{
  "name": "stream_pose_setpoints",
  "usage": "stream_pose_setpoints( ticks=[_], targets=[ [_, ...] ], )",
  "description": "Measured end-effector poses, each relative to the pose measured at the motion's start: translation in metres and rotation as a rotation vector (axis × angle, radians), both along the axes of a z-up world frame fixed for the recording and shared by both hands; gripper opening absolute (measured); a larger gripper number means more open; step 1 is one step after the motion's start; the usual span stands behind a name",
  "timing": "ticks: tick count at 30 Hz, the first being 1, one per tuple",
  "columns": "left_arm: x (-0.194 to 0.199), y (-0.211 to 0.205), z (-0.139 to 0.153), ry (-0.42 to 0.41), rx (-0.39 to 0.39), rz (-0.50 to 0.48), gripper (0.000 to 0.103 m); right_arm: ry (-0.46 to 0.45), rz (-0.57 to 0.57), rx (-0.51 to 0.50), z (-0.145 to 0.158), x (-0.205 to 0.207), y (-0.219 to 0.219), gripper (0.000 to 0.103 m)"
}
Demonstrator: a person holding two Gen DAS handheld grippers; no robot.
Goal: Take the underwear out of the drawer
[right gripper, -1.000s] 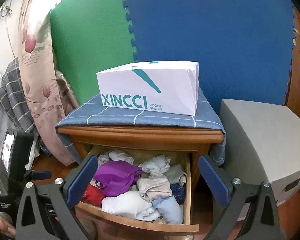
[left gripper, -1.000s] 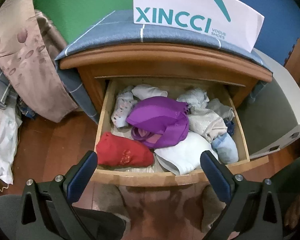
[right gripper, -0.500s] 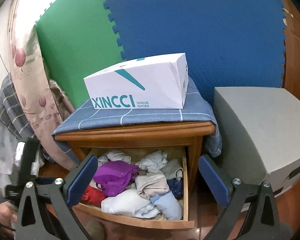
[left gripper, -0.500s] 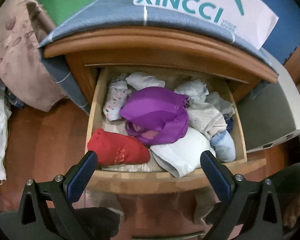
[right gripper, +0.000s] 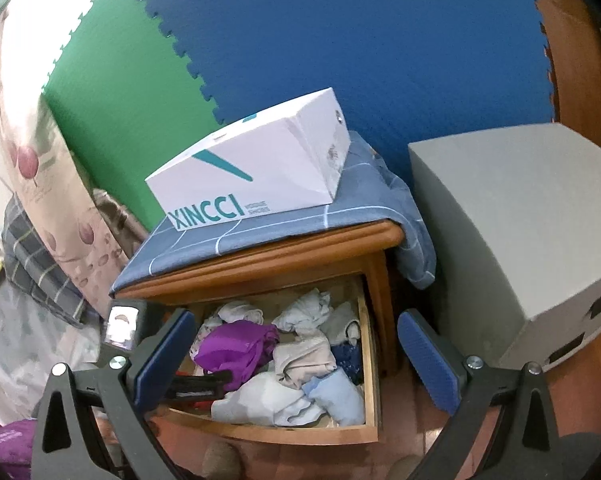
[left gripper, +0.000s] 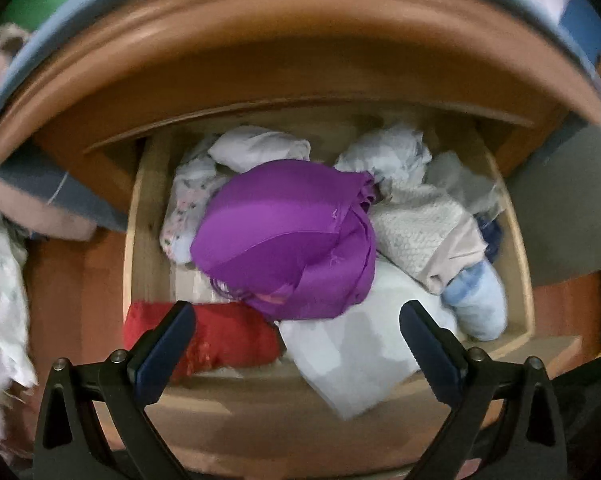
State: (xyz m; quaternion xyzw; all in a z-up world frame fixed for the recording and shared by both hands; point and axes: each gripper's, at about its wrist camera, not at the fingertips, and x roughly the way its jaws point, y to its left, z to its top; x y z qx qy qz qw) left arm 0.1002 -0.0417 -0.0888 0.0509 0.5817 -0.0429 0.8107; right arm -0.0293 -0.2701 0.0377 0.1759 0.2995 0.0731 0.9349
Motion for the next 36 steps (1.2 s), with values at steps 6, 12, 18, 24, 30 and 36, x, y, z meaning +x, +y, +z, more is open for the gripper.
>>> stream_pose_setpoints(
  ticks=[6,12,18,24,30,36],
  targets=[
    [0.018,-0.005,-0.023,0.059,0.068,0.010,0.079,0.003,0.011,0.052,0.001,0.001,-0.006,0.103],
    [0.031,-0.001,-0.035,0.103,0.050,0.054,0.083,0.004,0.045,0.085,0.001,0.002,-0.007,0.103],
    [0.041,-0.012,-0.042,0.076,0.153,0.024,0.087,0.020,0.087,0.114,0.000,0.005,-0.005,0.103],
    [0.047,0.011,-0.043,0.072,0.050,0.078,0.064,0.038,0.087,0.144,-0.004,0.008,-0.009,0.103],
    [0.034,0.019,-0.031,0.018,0.002,0.059,0.016,0.053,0.070,0.158,-0.007,0.011,-0.014,0.103],
    [0.026,0.050,-0.024,0.006,-0.098,0.145,0.003,0.060,0.062,0.125,-0.008,0.011,-0.014,0.103]
  ],
)
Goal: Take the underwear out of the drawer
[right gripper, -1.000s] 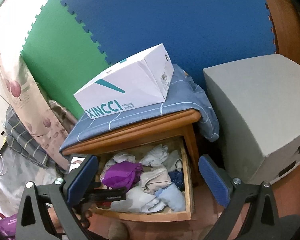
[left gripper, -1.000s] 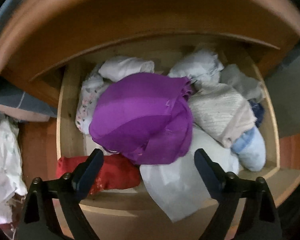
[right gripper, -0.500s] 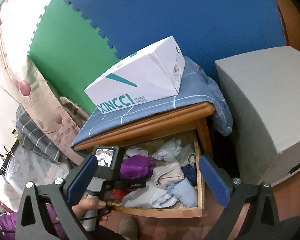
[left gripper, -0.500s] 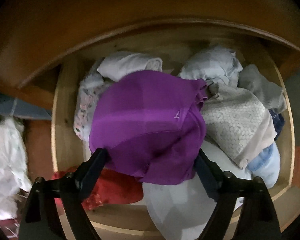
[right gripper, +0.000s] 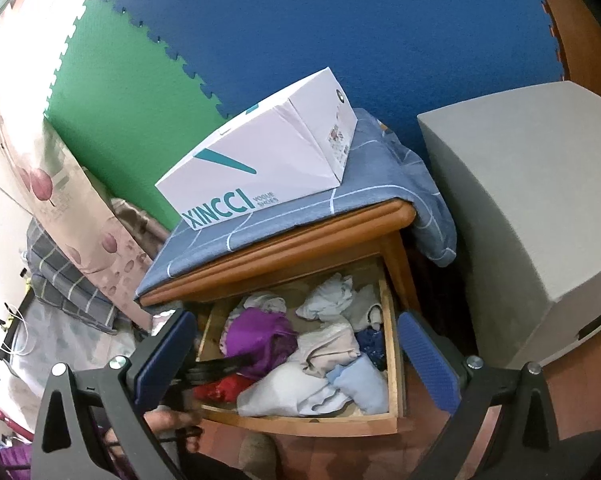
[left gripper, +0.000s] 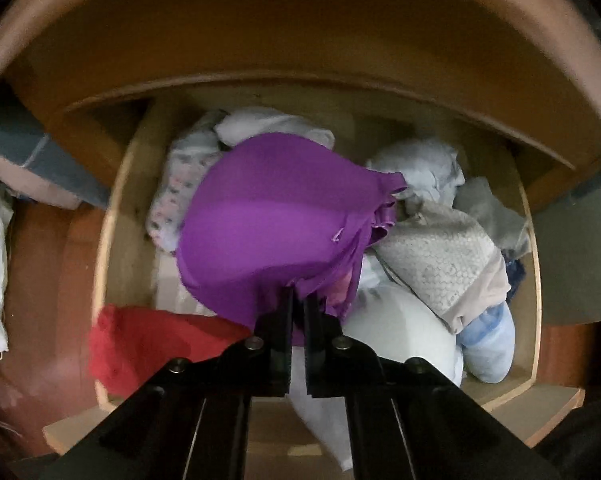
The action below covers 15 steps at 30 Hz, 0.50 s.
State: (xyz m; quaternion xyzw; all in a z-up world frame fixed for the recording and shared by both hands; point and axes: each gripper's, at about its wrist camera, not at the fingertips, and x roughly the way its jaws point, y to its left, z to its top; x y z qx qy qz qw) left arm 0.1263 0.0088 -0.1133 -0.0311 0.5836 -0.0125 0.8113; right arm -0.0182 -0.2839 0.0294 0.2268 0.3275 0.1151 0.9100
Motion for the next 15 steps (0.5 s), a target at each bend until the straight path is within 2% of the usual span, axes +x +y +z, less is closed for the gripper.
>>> stream_pose_setpoints(
  ticks=[5,7,11,15],
  targets=[
    [-0.011,0.000,0.015,-0.036,-0.039,0.009,0.003,0.047,-0.006,0.004,-0.008,0.006,-0.002,0.103],
    [-0.024,0.005,0.028,-0.061,-0.057,0.012,0.003,0.059,-0.009,0.000,-0.011,0.007,-0.003,0.103],
    [-0.025,0.007,0.052,-0.101,-0.098,0.018,0.003,0.097,-0.004,-0.014,-0.019,0.012,0.000,0.103],
    [-0.038,0.012,0.080,-0.152,-0.133,0.013,0.003,0.169,0.019,-0.051,-0.034,0.020,0.006,0.103]
  ],
)
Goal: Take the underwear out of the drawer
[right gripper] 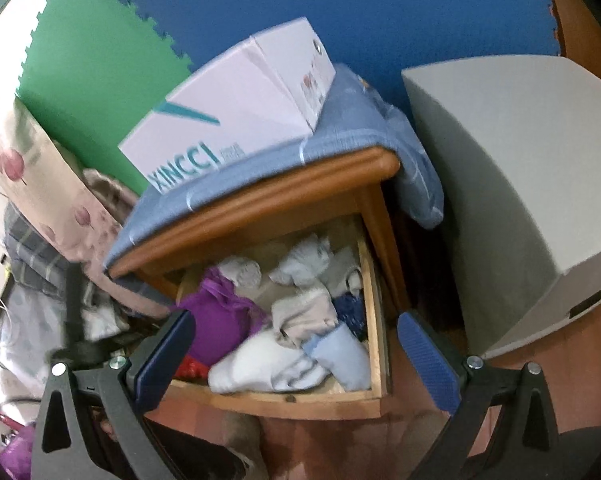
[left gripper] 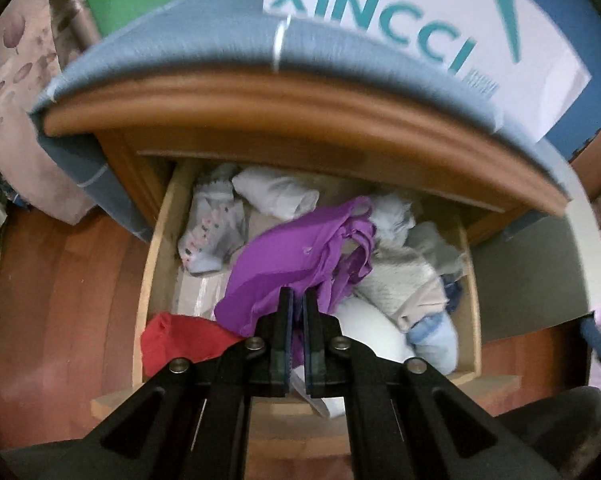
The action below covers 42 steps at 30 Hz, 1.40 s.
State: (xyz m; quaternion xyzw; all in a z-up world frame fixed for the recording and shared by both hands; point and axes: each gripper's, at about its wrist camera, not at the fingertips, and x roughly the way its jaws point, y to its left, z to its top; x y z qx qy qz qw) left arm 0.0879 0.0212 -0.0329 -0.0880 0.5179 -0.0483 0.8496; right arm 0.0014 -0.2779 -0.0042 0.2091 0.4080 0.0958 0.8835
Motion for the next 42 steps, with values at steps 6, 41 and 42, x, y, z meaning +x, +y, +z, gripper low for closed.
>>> stream_pose_setpoints(
  ticks=[6,41,42],
  targets=[
    [-0.009,0.001,0.033,-0.057,-0.050,-0.018,0.003,0.065,0.061,-0.067,-0.015,0.007,0.015,0.103],
    [0.043,0.054,-0.050,0.226,-0.119,0.158,0.075,0.327,0.410,-0.616,-0.123,0.131,0.132,0.103],
    [0.044,0.056,-0.056,0.237,-0.130,0.170,0.075,0.330,0.408,-0.631,-0.124,0.131,0.132,0.101]
  ],
)
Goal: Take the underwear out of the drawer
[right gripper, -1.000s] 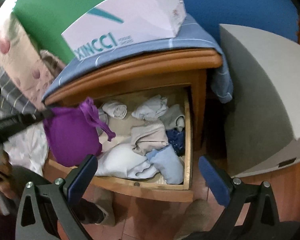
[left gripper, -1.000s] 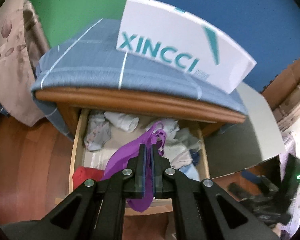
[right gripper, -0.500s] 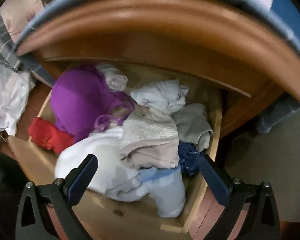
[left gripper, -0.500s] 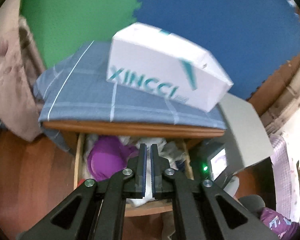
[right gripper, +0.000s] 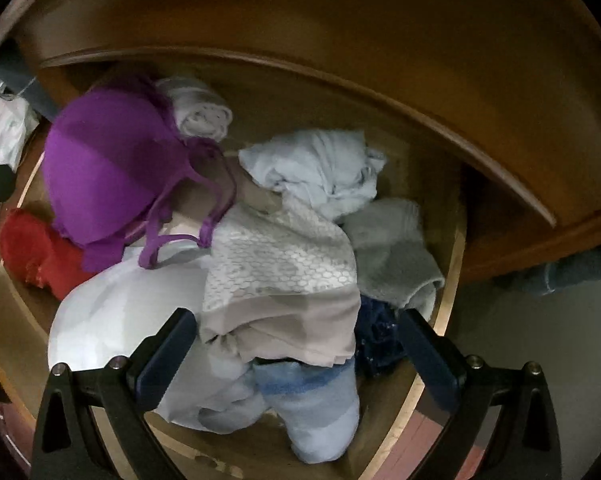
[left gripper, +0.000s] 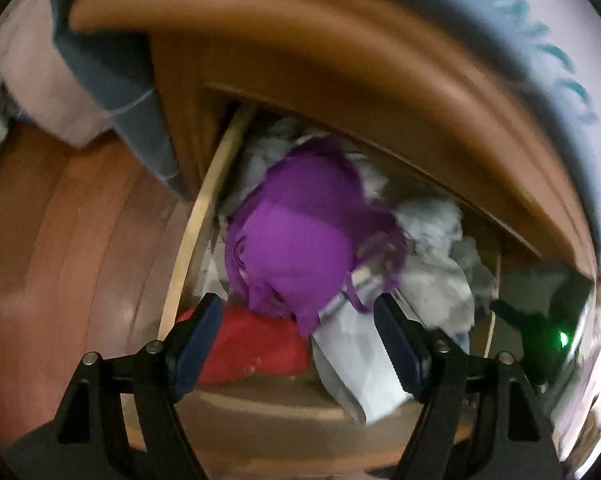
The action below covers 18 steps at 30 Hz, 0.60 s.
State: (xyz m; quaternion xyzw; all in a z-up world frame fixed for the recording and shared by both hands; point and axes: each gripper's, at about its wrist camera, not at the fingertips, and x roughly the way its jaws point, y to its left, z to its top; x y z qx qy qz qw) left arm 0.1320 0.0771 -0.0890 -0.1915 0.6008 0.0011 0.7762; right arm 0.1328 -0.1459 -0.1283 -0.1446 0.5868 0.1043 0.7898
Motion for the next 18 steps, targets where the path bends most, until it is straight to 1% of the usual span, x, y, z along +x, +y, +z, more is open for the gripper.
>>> stream_pose_setpoints(
  ticks=[1,2,3,4,5,7,8,9,10,11,12,13,14,15,16,17,18],
  targets=[
    [0.004,0.002,-0.008,0.026,0.014,0.021,0.075,-0.001,0.002,-0.011,-0.001,0.000,0.001,0.097],
    [0.006,0.003,-0.011,0.037,0.035,0.040,0.075,0.013,0.019,-0.027,-0.004,0.000,0.004,0.088],
    [0.008,0.002,-0.012,0.036,0.046,0.051,0.075,0.050,0.032,-0.029,-0.010,0.001,0.005,0.072],
    [0.011,0.000,-0.014,0.033,0.051,0.053,0.075,0.084,0.028,-0.019,-0.014,0.002,0.004,0.062],
    [0.014,-0.001,-0.018,0.042,0.061,0.057,0.075,0.098,0.021,-0.015,-0.016,0.002,0.002,0.055],
    [0.019,0.001,-0.024,0.055,0.088,0.085,0.075,0.097,0.039,-0.017,-0.015,0.001,0.004,0.049],
    [0.020,0.002,-0.028,0.059,0.099,0.107,0.076,0.089,0.055,-0.022,-0.014,-0.001,0.006,0.044],
    [0.020,0.006,-0.030,0.053,0.095,0.129,0.079,0.081,0.061,-0.021,-0.014,-0.003,0.006,0.039],
    [0.019,0.009,-0.032,0.039,0.082,0.161,0.079,0.072,0.066,-0.022,-0.012,-0.005,0.006,0.035],
    [0.018,0.012,-0.034,0.027,0.067,0.186,0.079,0.057,0.075,-0.022,-0.009,-0.008,0.007,0.029],
    [0.017,0.015,-0.037,0.010,0.056,0.213,0.080,0.036,0.089,-0.023,-0.003,-0.014,0.009,0.026],
    [0.015,0.017,-0.038,0.000,0.053,0.234,0.081,0.027,0.096,-0.023,0.000,-0.017,0.009,0.024],
    [0.012,0.019,-0.043,-0.005,0.027,0.274,0.083,0.020,0.102,-0.013,0.005,-0.022,0.009,0.022],
    [0.008,0.023,-0.051,0.010,-0.026,0.321,0.084,0.016,0.103,-0.004,0.009,-0.025,0.009,0.020],
    [0.006,0.024,-0.060,0.047,-0.074,0.351,0.084,0.011,0.104,0.014,0.014,-0.029,0.009,0.018],
    [0.004,0.026,-0.068,0.070,-0.112,0.367,0.082,0.006,0.106,0.027,0.019,-0.032,0.008,0.017],
    [0.001,0.027,-0.074,0.075,-0.151,0.384,0.076,-0.011,0.108,0.046,0.028,-0.037,0.007,0.016]
  ],
)
